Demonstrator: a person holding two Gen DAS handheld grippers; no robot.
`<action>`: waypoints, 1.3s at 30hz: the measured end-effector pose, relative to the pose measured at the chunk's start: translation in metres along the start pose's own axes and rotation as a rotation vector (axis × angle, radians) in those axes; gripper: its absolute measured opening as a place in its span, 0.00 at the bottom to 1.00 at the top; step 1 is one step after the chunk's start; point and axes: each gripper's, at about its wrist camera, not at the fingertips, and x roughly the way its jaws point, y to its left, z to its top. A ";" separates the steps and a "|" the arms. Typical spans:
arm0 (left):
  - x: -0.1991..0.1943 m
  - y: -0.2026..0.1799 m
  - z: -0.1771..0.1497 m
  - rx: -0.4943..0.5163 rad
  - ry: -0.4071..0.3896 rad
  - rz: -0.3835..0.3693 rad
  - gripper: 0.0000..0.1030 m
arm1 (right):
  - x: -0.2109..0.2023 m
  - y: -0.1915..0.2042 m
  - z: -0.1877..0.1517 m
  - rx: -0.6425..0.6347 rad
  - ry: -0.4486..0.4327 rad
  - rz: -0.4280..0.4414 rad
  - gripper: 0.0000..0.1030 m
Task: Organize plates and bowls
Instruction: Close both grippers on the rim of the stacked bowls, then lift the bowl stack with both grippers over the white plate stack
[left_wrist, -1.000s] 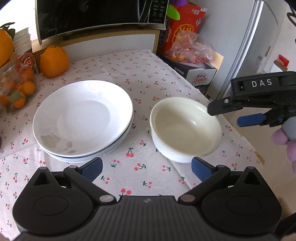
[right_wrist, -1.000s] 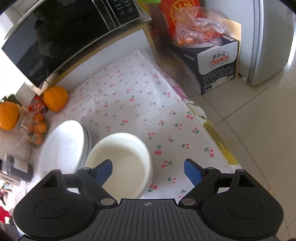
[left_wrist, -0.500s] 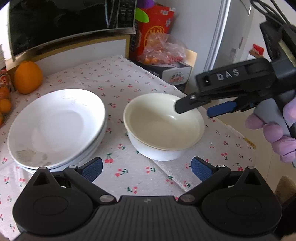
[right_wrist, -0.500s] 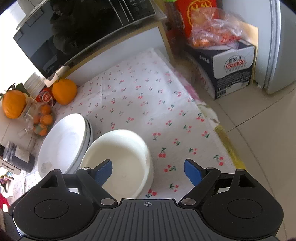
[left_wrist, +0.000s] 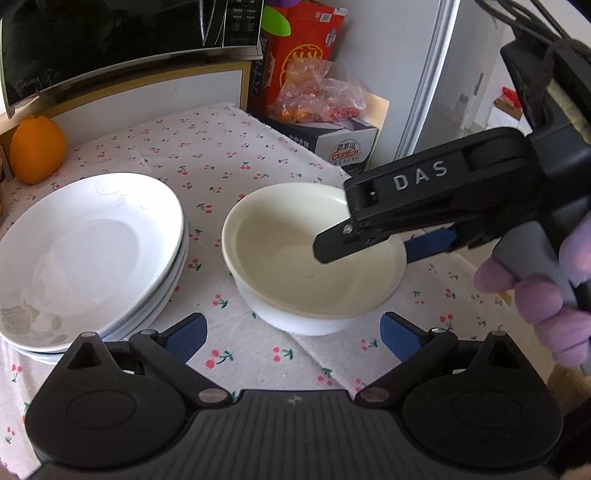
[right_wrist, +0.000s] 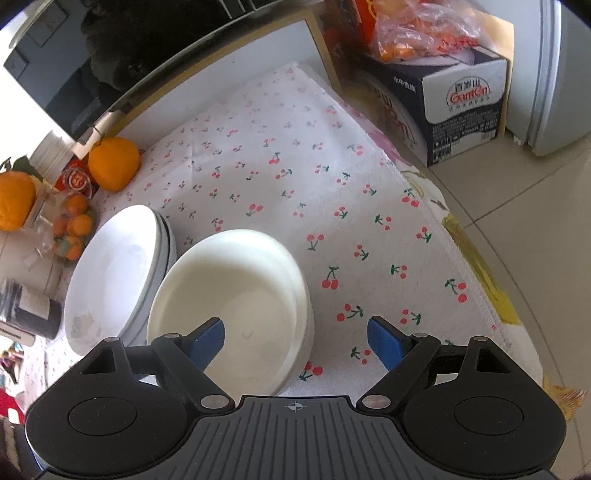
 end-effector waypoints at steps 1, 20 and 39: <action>0.001 -0.001 0.001 -0.002 -0.001 -0.006 0.96 | 0.000 -0.001 0.000 0.009 0.002 0.003 0.84; 0.007 -0.005 0.008 0.018 0.000 -0.042 0.76 | 0.005 0.001 -0.002 0.041 0.027 0.006 0.44; -0.002 -0.005 0.011 0.006 -0.018 -0.028 0.69 | -0.007 0.011 0.000 -0.002 -0.023 -0.009 0.28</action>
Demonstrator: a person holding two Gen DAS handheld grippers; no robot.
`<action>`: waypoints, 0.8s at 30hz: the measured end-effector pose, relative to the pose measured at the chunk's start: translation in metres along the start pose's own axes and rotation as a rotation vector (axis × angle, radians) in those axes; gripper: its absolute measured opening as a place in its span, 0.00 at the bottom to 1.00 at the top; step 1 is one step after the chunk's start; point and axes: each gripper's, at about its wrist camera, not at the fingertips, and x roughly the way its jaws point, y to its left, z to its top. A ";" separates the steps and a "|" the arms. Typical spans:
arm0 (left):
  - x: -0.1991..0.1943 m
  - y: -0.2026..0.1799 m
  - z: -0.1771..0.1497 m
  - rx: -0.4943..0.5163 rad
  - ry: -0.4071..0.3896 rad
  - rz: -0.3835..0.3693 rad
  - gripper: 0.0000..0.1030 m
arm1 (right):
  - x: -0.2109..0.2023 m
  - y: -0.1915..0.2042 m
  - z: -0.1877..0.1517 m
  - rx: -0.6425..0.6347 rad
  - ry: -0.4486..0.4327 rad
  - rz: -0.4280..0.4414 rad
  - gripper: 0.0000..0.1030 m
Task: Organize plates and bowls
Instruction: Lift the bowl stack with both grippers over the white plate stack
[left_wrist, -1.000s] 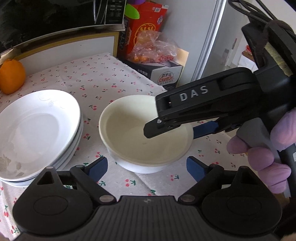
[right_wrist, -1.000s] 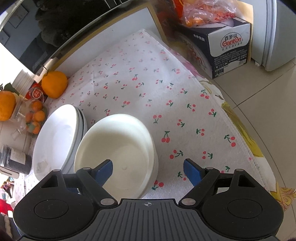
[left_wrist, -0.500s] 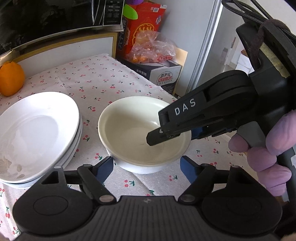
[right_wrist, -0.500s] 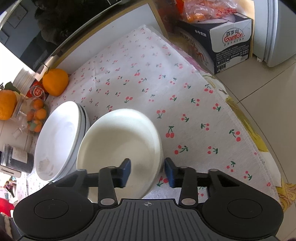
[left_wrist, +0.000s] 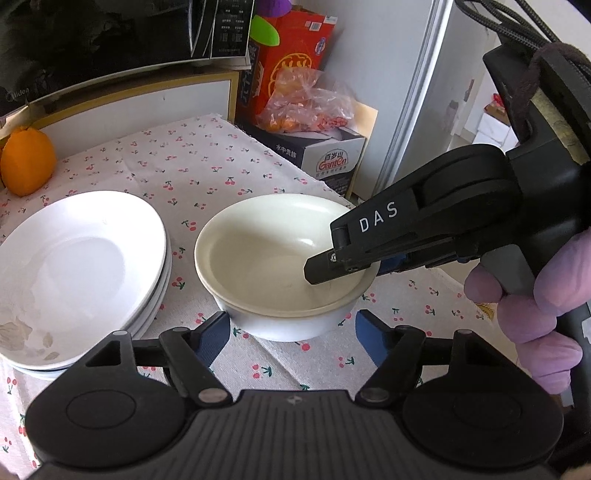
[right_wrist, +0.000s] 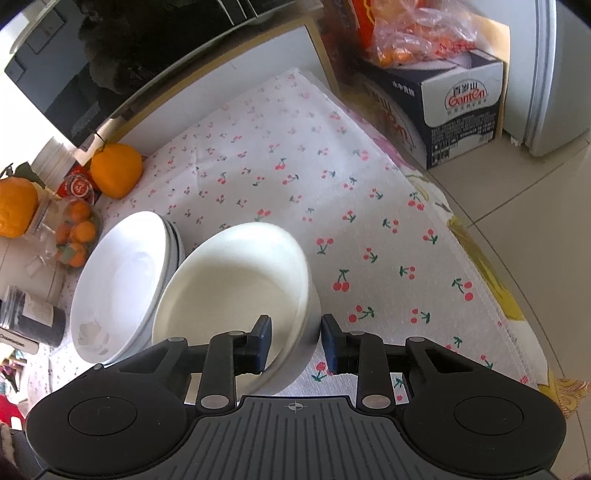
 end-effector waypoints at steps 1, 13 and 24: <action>-0.001 0.000 0.000 -0.001 -0.003 0.000 0.69 | -0.001 0.001 0.001 -0.003 -0.004 0.001 0.28; -0.018 0.004 0.010 -0.031 -0.052 0.007 0.69 | -0.018 0.011 0.008 0.002 -0.043 0.046 0.28; -0.046 0.019 0.018 -0.054 -0.081 0.039 0.69 | -0.025 0.036 0.019 0.013 -0.066 0.114 0.28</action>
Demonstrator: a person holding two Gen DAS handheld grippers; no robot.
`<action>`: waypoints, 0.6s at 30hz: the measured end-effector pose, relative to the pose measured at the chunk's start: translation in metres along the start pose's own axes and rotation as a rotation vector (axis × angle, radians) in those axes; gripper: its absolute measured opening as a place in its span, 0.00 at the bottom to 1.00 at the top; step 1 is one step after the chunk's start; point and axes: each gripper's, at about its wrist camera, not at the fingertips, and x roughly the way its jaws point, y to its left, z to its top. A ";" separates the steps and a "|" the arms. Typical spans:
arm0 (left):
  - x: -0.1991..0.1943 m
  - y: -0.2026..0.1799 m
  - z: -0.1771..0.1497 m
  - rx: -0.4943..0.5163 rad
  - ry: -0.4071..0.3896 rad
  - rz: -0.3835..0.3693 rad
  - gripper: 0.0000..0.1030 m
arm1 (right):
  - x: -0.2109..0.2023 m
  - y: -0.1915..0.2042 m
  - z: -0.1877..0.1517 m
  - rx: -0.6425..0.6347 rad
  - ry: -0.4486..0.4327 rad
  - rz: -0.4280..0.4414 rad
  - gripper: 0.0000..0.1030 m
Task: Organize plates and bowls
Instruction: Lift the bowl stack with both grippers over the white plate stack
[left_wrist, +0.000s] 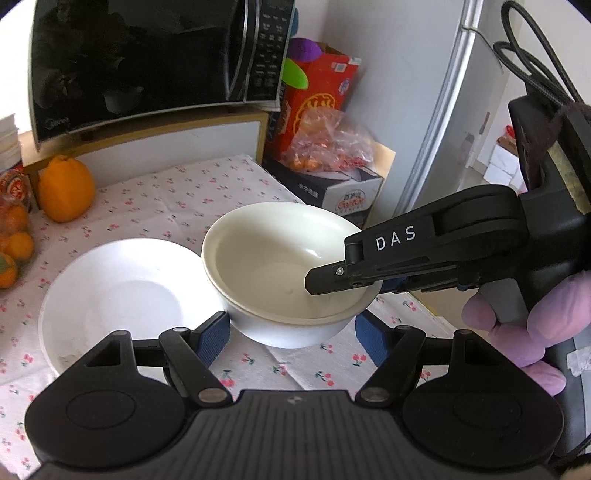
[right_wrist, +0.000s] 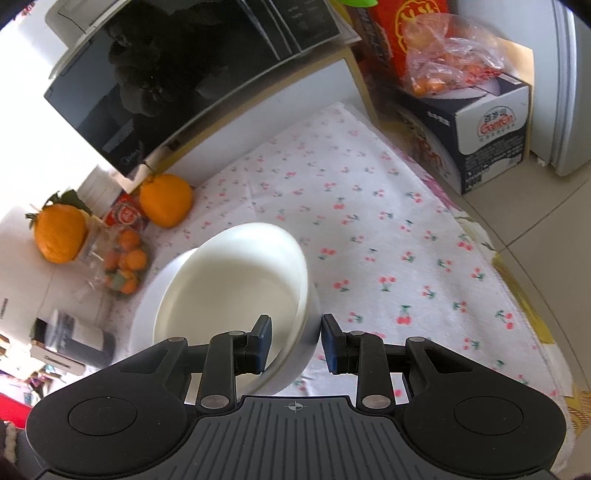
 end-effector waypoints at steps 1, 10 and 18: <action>-0.003 0.003 0.001 -0.004 -0.004 0.005 0.69 | 0.000 0.003 0.001 0.002 -0.001 0.009 0.28; -0.024 0.033 0.009 -0.045 -0.017 0.053 0.69 | 0.012 0.043 0.008 -0.004 -0.013 0.062 0.28; -0.035 0.062 0.008 -0.066 -0.045 0.085 0.69 | 0.030 0.074 0.010 -0.006 -0.021 0.101 0.28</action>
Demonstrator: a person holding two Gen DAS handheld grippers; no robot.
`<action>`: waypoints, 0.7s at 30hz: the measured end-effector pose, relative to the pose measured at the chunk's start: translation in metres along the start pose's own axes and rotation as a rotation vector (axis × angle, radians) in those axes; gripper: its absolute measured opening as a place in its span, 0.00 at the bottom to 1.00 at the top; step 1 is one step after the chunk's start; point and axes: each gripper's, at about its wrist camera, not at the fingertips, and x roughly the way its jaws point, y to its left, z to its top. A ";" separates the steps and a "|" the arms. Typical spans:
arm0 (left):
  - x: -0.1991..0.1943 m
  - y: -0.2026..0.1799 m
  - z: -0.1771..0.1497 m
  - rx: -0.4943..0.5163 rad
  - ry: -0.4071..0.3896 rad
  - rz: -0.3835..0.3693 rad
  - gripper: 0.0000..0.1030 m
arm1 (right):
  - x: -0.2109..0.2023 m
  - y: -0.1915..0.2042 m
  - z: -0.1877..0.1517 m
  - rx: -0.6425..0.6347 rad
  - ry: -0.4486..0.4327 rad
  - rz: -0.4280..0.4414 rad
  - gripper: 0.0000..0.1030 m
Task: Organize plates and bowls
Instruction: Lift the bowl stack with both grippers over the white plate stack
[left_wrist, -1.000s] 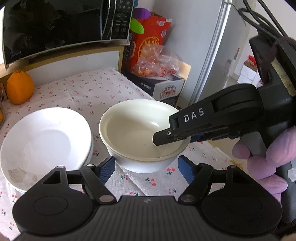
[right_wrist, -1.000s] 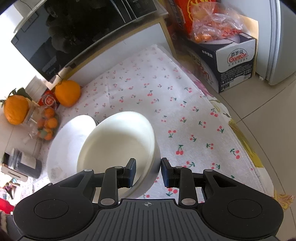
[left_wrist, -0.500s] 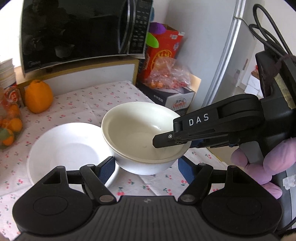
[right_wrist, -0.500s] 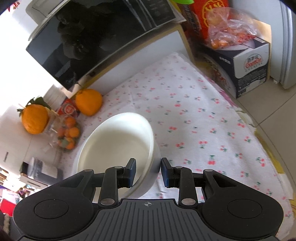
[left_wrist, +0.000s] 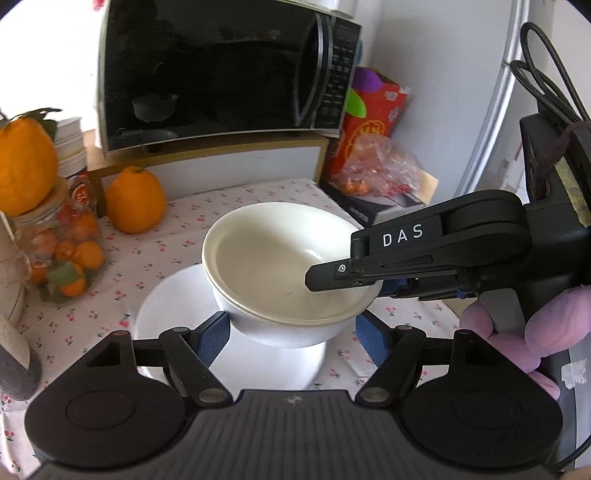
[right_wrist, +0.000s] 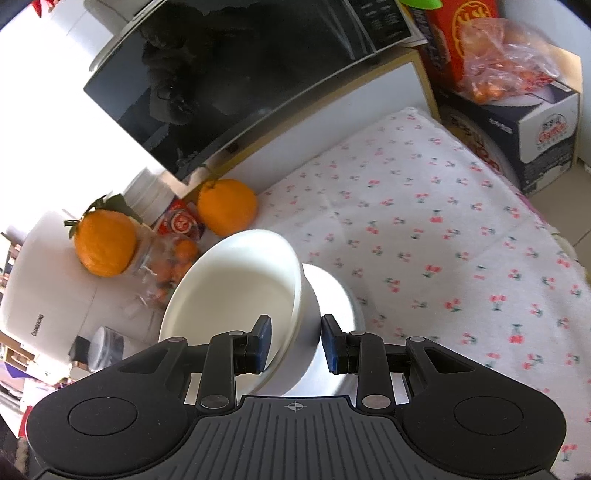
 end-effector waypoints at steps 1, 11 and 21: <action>0.001 0.004 0.000 -0.006 -0.003 -0.001 0.69 | 0.003 0.003 0.000 -0.005 -0.002 -0.001 0.28; 0.012 0.038 -0.003 -0.083 0.006 -0.025 0.69 | 0.035 0.014 -0.002 0.029 -0.005 0.007 0.28; 0.027 0.043 -0.016 -0.076 0.060 0.005 0.67 | 0.061 0.010 -0.013 0.023 0.022 -0.024 0.28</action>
